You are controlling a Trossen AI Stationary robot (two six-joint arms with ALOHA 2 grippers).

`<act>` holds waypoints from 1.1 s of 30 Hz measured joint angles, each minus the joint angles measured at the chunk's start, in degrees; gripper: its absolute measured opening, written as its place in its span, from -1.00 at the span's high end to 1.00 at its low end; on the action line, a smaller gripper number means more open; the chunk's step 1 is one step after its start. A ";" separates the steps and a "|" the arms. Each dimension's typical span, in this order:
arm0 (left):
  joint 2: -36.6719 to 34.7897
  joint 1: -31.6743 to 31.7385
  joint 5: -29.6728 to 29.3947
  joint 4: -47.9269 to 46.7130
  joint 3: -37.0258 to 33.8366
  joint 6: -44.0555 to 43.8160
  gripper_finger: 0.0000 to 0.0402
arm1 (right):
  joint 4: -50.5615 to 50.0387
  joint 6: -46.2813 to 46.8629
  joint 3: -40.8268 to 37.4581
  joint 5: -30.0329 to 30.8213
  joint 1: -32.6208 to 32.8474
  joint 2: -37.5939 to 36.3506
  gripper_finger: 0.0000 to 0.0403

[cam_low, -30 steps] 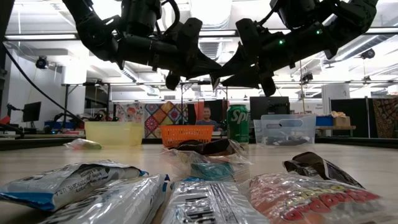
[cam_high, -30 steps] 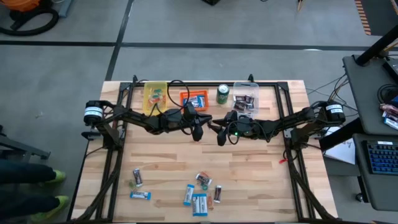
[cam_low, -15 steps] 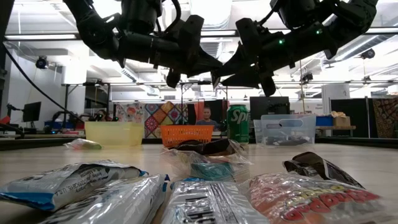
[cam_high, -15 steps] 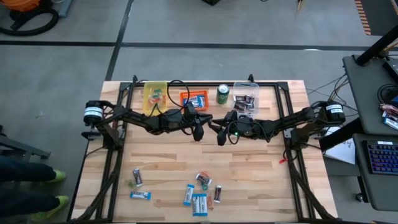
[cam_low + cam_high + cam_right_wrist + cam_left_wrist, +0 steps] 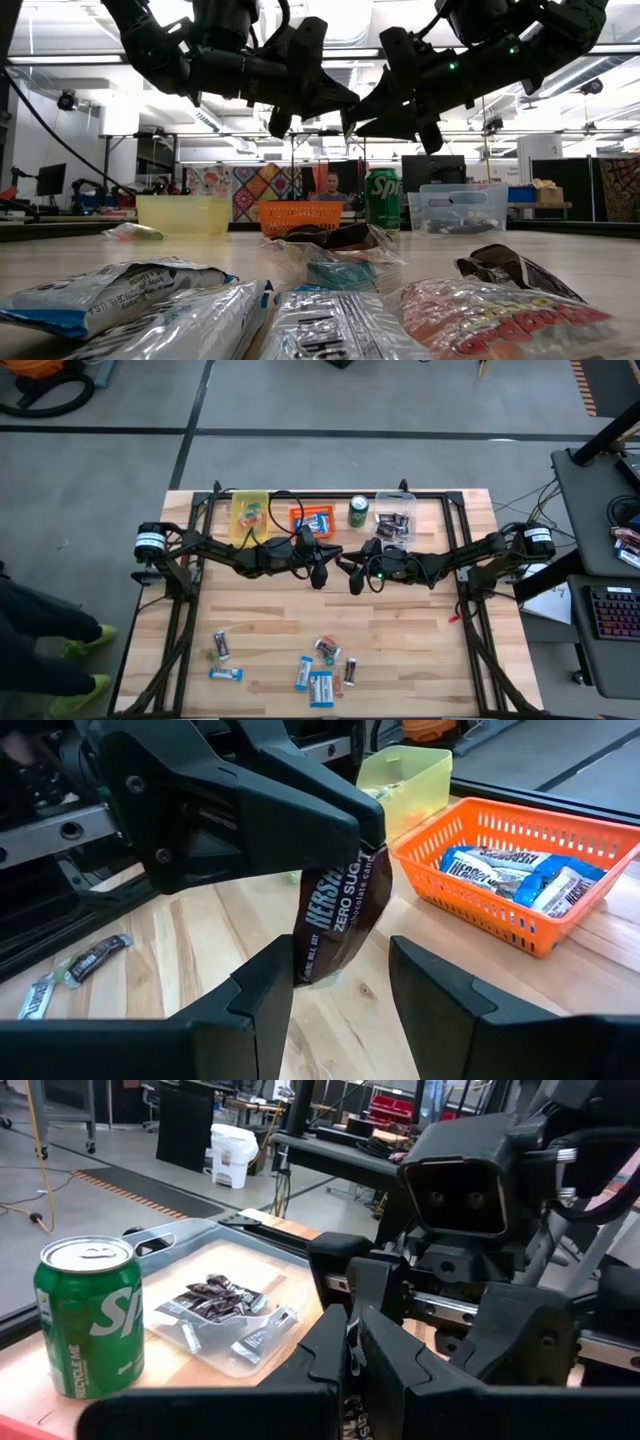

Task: Organize candy in baskets
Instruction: Put the brown chocolate into the transparent bin

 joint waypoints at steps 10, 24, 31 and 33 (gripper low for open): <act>0.00 -0.13 0.01 0.14 0.00 -0.04 0.99 | 0.01 -0.93 0.00 0.00 0.01 0.00 0.24; 0.00 -0.16 0.05 0.25 0.00 -0.09 0.99 | 3.87 -4.13 -0.04 0.04 -0.13 0.00 0.28; 0.00 -0.14 0.03 0.27 0.00 -0.09 0.99 | 3.87 -5.56 -0.04 0.02 -0.13 0.00 0.58; 0.00 -0.16 0.05 0.27 0.00 -0.07 0.99 | 3.83 -6.31 -0.04 0.02 -0.13 0.00 0.69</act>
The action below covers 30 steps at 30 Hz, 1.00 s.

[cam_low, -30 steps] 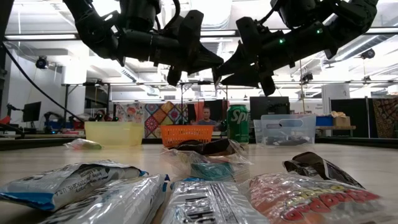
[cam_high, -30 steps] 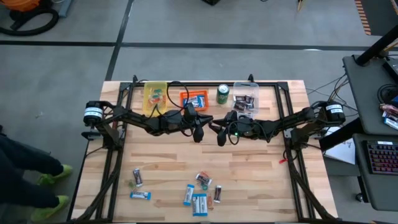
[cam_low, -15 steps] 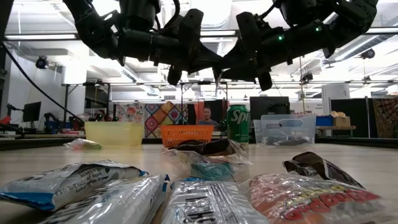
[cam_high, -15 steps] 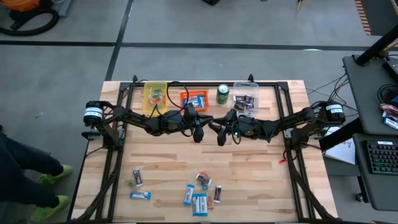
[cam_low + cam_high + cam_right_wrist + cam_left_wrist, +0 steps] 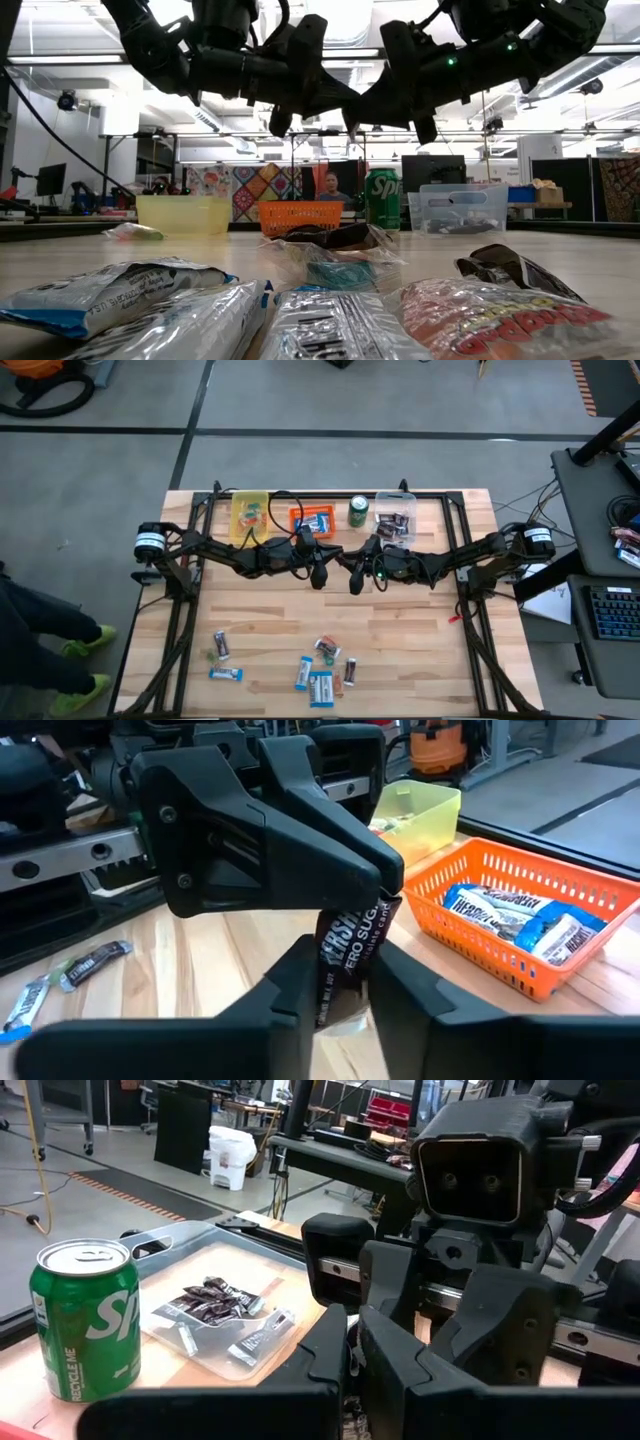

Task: Organize candy in baskets
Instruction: Put the brown chocolate into the transparent bin

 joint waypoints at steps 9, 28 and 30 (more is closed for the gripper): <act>0.00 0.02 0.04 -0.09 0.00 0.05 0.99 | -0.18 -0.59 0.00 0.00 0.00 0.00 0.94; -1.69 0.02 2.39 -8.11 0.00 1.02 0.05 | -4.91 -0.18 0.00 0.09 -0.05 0.00 0.96; -2.79 0.03 3.42 -10.81 -0.02 1.72 -0.01 | -6.48 -0.16 0.00 0.07 -0.33 -0.11 0.96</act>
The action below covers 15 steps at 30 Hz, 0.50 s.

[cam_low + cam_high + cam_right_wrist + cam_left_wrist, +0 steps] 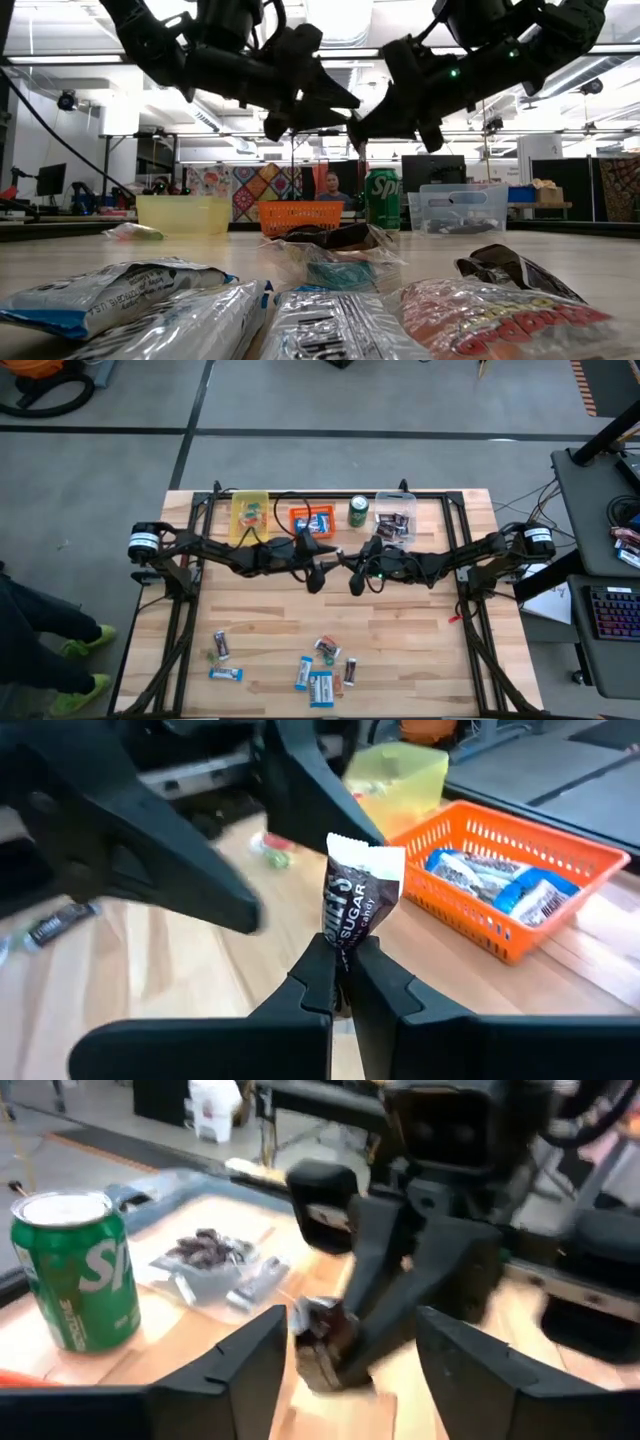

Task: Organize candy in baskets
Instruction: Put the brown chocolate into the transparent bin

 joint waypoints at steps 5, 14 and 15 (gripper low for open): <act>-4.15 0.11 2.36 -8.96 0.00 1.59 -0.08 | -8.25 1.76 0.00 -0.05 -1.20 -1.38 0.96; -13.78 -0.25 3.91 -29.81 -0.02 2.41 -0.06 | -25.27 3.51 0.00 7.62 -3.26 -10.96 0.96; -14.79 -0.42 4.76 -32.04 -0.02 2.18 -0.06 | -28.17 3.43 0.00 10.15 -3.67 -12.61 0.96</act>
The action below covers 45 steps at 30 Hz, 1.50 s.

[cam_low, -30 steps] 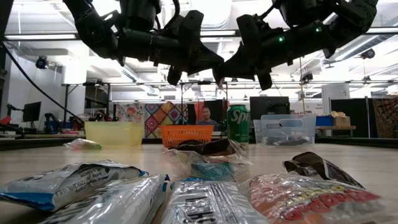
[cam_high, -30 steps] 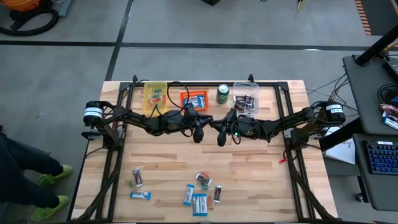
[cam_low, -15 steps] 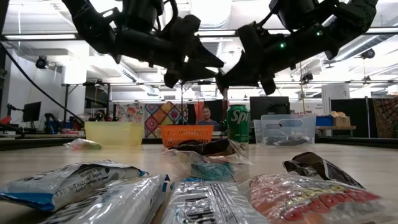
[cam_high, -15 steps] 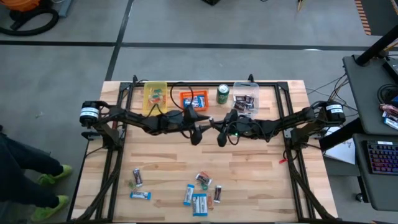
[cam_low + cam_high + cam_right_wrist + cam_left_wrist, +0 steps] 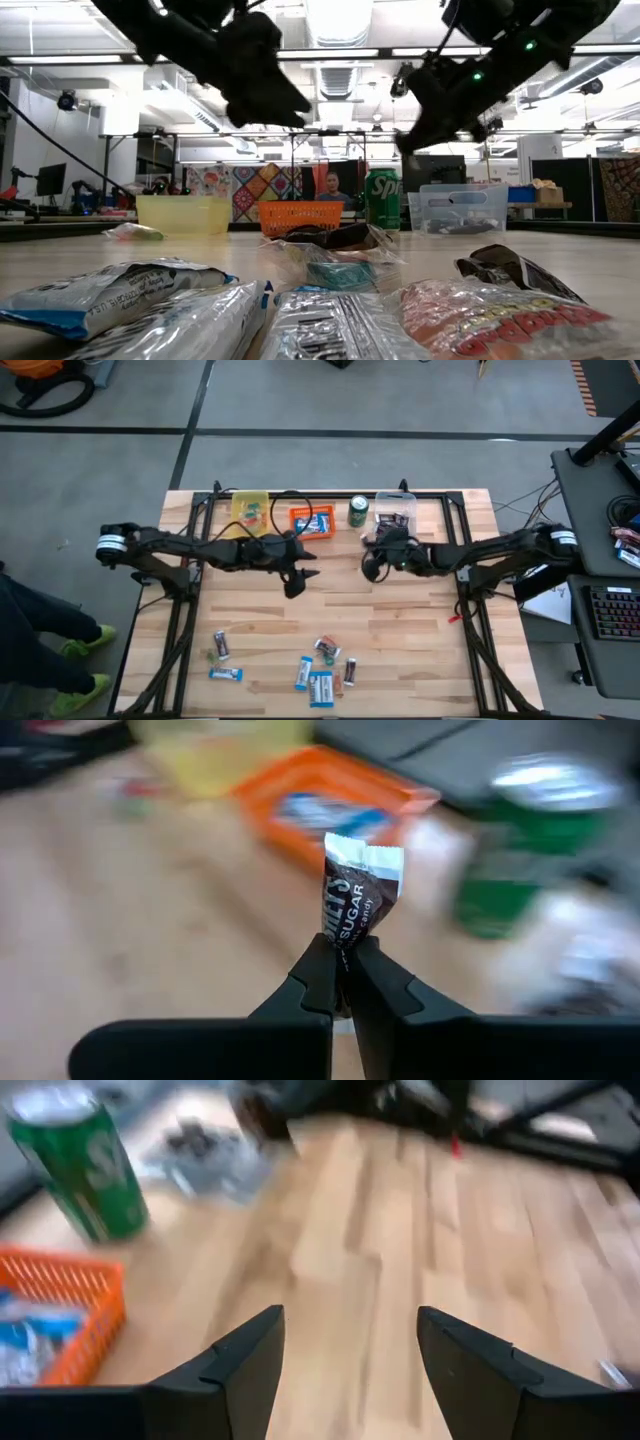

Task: Organize candy in baskets
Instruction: Put the brown chocolate into the transparent bin, then put the green gummy into the yellow bin

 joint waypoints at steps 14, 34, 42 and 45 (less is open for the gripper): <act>-3.54 -4.37 1.87 -16.34 -0.07 -2.65 -0.04 | -21.51 8.82 -0.02 4.27 -14.84 -5.70 0.82; -3.25 -4.59 -5.71 -35.79 -0.09 -11.80 -0.04 | -20.55 9.32 -0.02 1.17 -14.87 -5.72 0.32; -1.06 -3.96 -20.35 -56.56 -0.71 -27.33 -0.04 | -17.96 9.32 -0.02 -0.25 -14.87 -5.72 0.31; 1.09 -2.85 -20.51 -56.60 -1.49 -27.86 -0.04 | -17.98 9.32 -0.02 -0.25 -14.87 -5.72 0.32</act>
